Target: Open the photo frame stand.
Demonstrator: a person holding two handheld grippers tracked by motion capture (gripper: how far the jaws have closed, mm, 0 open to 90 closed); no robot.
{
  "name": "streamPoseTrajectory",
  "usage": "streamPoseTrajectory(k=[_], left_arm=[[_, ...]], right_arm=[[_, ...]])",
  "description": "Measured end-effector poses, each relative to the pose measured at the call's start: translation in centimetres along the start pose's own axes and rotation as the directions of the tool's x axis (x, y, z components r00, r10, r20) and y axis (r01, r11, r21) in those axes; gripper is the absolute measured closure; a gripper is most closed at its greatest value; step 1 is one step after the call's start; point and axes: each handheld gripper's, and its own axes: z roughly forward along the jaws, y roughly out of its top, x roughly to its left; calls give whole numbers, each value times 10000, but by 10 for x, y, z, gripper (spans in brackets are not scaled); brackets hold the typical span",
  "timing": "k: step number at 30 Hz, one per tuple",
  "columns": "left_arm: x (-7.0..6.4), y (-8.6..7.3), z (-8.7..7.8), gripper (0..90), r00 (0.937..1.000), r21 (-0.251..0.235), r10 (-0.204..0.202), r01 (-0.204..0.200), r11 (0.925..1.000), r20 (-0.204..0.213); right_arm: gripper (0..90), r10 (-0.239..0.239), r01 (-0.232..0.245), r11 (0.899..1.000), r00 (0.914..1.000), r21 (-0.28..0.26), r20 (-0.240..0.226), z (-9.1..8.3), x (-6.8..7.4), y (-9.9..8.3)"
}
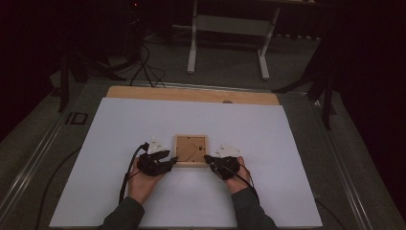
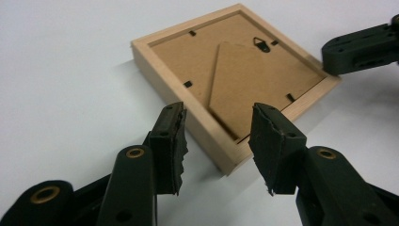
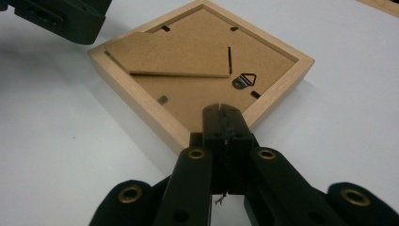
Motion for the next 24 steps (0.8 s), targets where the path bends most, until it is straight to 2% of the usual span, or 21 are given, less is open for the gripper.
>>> streamPoseTrajectory(k=[8, 12, 24], left_arm=[[-9, 10, 10, 530, 9993, 61, 338, -339, 9994, 138], [-14, 14, 19, 515, 9983, 302, 577, -580, 9979, 117], [-18, 18, 28, 488, 9973, 379, 739, -738, 9965, -2]], right_arm=[[897, 98, -98, 10000, 9999, -12, 26, 0, 0, 0], [897, 119, -119, 9999, 9999, -34, -11, 0, -1, 0], [897, 143, -143, 9999, 9999, -41, -28, 0, -1, 0]])
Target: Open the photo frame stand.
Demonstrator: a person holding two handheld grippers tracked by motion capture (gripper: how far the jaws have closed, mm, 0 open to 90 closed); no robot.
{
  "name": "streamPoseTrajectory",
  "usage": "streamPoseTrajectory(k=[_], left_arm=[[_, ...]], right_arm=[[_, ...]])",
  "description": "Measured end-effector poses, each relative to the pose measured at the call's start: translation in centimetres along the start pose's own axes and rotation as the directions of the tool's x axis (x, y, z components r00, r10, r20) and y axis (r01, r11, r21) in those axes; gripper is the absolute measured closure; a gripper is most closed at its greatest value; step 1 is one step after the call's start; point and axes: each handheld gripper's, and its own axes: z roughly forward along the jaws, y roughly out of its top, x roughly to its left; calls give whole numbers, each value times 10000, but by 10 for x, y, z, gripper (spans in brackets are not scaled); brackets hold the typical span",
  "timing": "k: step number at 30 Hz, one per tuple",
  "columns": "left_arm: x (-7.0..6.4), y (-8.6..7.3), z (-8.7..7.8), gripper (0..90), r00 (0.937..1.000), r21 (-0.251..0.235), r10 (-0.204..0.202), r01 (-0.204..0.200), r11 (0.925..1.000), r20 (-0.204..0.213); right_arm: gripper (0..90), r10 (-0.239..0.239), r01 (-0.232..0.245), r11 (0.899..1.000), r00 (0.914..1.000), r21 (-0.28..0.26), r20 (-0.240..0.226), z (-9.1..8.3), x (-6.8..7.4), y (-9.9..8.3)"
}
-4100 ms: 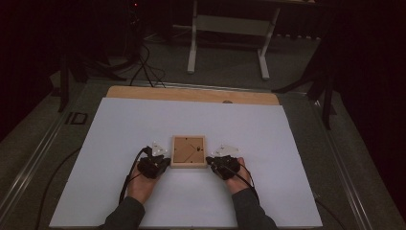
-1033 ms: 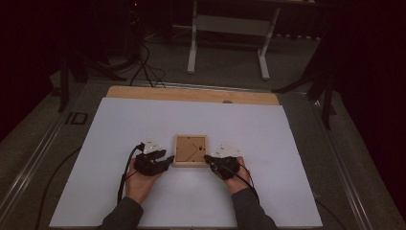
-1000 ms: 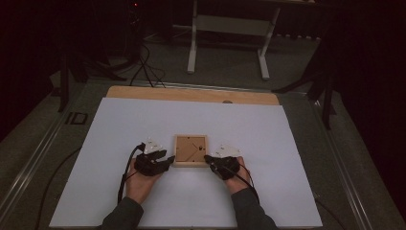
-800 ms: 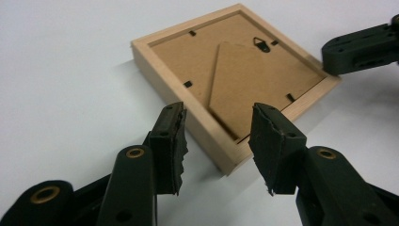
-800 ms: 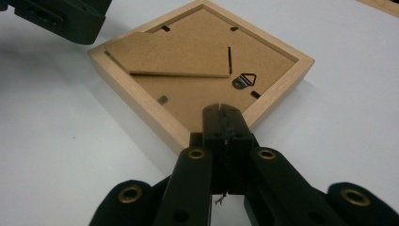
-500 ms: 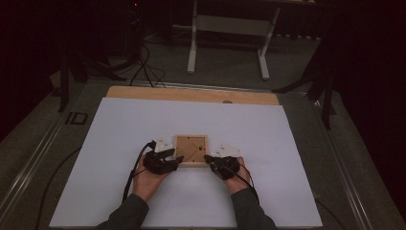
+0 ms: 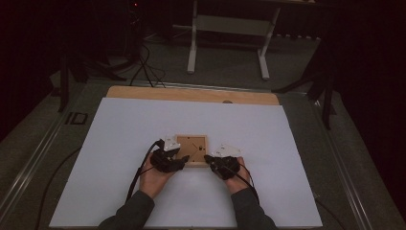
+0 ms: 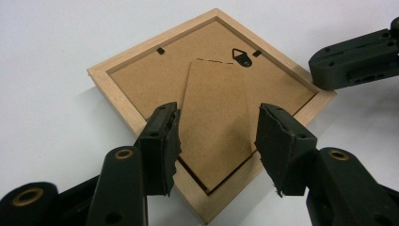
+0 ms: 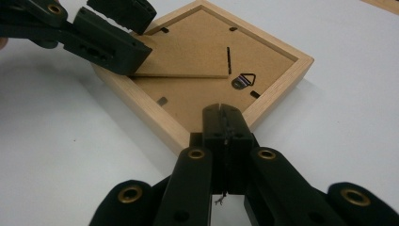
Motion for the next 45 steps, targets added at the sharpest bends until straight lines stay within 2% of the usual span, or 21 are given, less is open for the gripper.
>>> streamPoseTrajectory(k=[3, 13, 22, 29, 36, 40, 45], left_arm=[[-3, 2, 2, 481, 9997, 112, 188, -187, 9998, -145], [-4, 6, 3, 464, 9991, 425, 362, -353, 9985, -222], [-3, 9, 4, 462, 9999, 437, 150, -148, 9989, -61], [-3, 9, 5, 432, 9997, 466, 187, -180, 9988, -145], [-1, 8, 8, 420, 9996, 701, 243, -231, 9973, -174], [-1, 9, 8, 436, 9994, 782, 248, -230, 9967, -228], [-3, 13, 10, 498, 9986, 1216, 429, -388, 9918, -309]], right_arm=[[897, 7, -7, 10000, 10000, -1, -8, 0, 0, 0], [897, 15, -15, 10000, 10000, -3, -23, 0, 0, 0], [897, 5, -5, 10000, 10000, -2, -28, 0, 0, 0], [897, 13, -13, 10000, 10000, 1, -16, 0, 0, 0], [897, 19, -19, 10000, 10000, 0, -27, 0, 0, 0], [897, 26, -26, 10000, 10000, -4, -12, 0, 0, 0], [897, 28, -28, 10000, 10000, -7, -8, 0, 0, 0]])
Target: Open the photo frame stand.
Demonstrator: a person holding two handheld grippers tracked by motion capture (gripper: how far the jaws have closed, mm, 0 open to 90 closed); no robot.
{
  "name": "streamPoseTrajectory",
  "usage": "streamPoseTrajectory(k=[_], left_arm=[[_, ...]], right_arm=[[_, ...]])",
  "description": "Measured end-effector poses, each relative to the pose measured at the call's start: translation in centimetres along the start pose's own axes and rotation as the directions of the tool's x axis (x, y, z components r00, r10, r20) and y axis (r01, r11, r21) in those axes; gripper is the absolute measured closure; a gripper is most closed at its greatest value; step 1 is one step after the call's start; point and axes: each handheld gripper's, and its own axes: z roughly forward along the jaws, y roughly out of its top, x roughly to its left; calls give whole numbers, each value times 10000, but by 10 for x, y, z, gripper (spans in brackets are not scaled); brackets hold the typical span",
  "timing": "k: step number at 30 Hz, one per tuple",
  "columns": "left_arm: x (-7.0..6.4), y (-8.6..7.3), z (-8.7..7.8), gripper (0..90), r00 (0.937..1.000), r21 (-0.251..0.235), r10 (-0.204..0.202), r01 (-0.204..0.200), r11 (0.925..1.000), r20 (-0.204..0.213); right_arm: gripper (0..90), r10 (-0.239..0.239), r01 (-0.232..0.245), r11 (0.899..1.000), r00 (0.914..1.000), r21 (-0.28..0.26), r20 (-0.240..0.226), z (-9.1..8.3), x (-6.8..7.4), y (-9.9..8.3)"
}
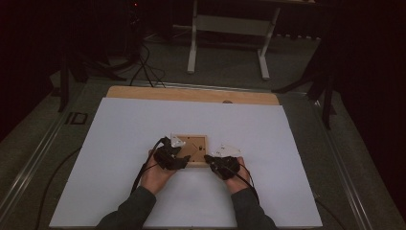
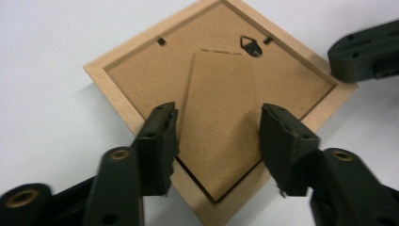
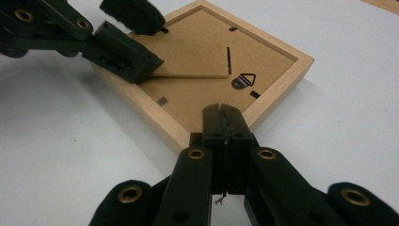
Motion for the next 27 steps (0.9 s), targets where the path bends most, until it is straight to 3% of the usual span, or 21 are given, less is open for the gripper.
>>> streamPoseTrajectory(k=[3, 9, 15, 21, 27], left_arm=[[0, 3, -1, 505, 10000, 148, 37, -37, 9999, -7], [-2, 6, -6, 505, 9999, -138, -39, 37, 9999, -119], [-2, 6, -5, 503, 9999, -63, -1, 0, 10000, -129], [-5, 3, -4, 426, 9995, 135, 232, -229, 9996, -236], [-4, 2, -5, 495, 9991, 197, 272, -265, 9995, -330]], right_arm=[[897, -2, 2, 10000, 10000, 0, -8, 0, 0, 0], [897, 1, -1, 10000, 10000, 0, -26, 0, 0, 0], [897, -12, 12, 10000, 10000, -2, -18, 0, 0, 0], [897, 2, -2, 10000, 10000, -16, -32, 0, 0, 0], [897, -5, 5, 10000, 10000, -7, -16, 0, 0, 0]])
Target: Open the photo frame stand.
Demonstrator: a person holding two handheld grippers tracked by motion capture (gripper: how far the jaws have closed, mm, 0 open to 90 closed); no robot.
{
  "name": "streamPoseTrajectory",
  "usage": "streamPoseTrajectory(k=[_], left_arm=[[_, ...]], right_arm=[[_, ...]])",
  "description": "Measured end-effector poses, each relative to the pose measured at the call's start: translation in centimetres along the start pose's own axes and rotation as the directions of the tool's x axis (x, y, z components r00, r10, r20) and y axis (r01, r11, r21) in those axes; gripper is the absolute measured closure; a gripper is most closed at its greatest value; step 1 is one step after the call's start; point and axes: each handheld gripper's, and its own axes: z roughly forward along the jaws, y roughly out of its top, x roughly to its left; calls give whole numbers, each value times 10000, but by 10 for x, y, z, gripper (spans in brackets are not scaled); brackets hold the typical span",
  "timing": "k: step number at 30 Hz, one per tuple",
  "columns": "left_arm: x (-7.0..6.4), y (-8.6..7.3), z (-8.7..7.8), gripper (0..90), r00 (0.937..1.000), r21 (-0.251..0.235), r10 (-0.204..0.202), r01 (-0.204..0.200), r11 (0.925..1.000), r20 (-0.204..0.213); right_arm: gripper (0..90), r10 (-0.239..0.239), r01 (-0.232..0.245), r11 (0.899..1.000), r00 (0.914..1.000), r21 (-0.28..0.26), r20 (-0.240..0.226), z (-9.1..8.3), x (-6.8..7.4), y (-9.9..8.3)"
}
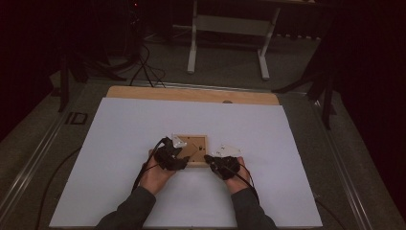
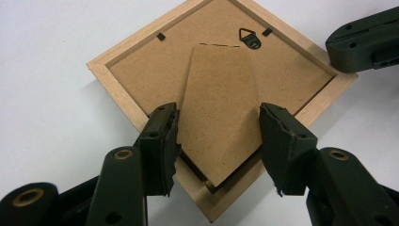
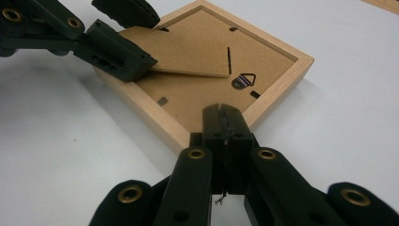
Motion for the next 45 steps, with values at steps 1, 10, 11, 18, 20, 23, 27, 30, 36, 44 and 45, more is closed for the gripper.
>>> streamPoseTrajectory(k=[1, 10, 11, 18, 20, 23, 27, 30, 36, 44, 45], left_arm=[[0, 1, -1, 495, 10000, -38, -32, 32, 10000, -6], [5, 5, -8, 482, 9978, -532, -554, 574, 9969, 371], [6, 4, -8, 476, 9967, -570, -665, 691, 9960, 460], [8, 2, -10, 392, 9939, -387, -1009, 1026, 9940, 447], [8, 0, -9, 393, 9936, -299, -1023, 1038, 9941, 485], [7, -3, -9, 409, 9922, -180, -1086, 1099, 9938, 620], [8, -5, -11, 505, 9893, -43, -1223, 1230, 9924, 794], [11, -4, -12, 509, 9843, -26, -1476, 1485, 9889, 971], [15, 2, -20, 512, 9695, -457, -1979, 2063, 9774, 1442], [15, 9, -14, 492, 9583, -81, -2279, 2328, 9725, 1723], [16, 9, -13, 492, 9557, -31, -2349, 2393, 9709, 1774]], right_arm=[[897, 2, -2, 10000, 10000, 1, -1, 0, 0, 0], [897, -11, 11, 10000, 10000, -9, -22, 0, 0, 0], [897, -8, 8, 10000, 10000, -10, -23, 0, 0, 0], [897, -4, 3, 10000, 10000, -13, -31, 0, -1, 0], [897, -2, 2, 10000, 10000, -11, -28, 0, 0, 0], [897, 12, -12, 10000, 10000, -16, -24, 0, 0, 0], [897, 14, -14, 10000, 10000, -17, -23, 0, 0, 0], [897, 8, -8, 10000, 10000, -17, -21, 0, 0, 0], [897, 13, -13, 10000, 10000, -16, -26, 0, 0, 0], [897, -5, 5, 10000, 10000, -18, -15, 0, 0, 0], [897, -4, 4, 10000, 10000, -19, -16, 0, 0, 0]])
